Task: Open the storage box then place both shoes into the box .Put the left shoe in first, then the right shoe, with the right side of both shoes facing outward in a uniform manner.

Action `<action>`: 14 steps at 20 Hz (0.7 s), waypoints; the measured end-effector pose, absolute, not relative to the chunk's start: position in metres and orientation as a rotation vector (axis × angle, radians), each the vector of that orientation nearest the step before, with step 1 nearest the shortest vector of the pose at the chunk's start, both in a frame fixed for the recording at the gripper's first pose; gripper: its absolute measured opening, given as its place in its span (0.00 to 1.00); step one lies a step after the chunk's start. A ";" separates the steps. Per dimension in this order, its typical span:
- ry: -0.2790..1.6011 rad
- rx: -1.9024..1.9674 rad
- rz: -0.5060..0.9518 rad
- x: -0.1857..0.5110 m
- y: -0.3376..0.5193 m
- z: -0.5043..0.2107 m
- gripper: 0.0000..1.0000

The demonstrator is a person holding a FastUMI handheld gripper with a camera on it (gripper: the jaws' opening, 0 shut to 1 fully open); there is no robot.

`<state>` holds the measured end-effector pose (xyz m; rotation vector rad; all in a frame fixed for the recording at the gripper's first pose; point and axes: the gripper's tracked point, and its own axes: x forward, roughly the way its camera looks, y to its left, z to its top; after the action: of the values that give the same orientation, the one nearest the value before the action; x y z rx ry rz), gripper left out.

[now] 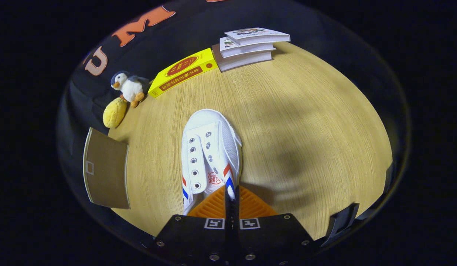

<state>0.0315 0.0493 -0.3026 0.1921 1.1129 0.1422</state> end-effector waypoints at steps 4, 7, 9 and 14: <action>1.061 0.291 0.152 0.041 0.071 -0.283 0.00; 1.031 0.310 0.159 0.041 0.089 -0.261 0.00; 1.013 0.315 0.164 0.041 0.106 -0.242 0.00; 0.960 0.325 0.161 0.033 0.171 -0.188 0.00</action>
<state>0.0331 0.1711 -0.1881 0.3246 0.9601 0.1615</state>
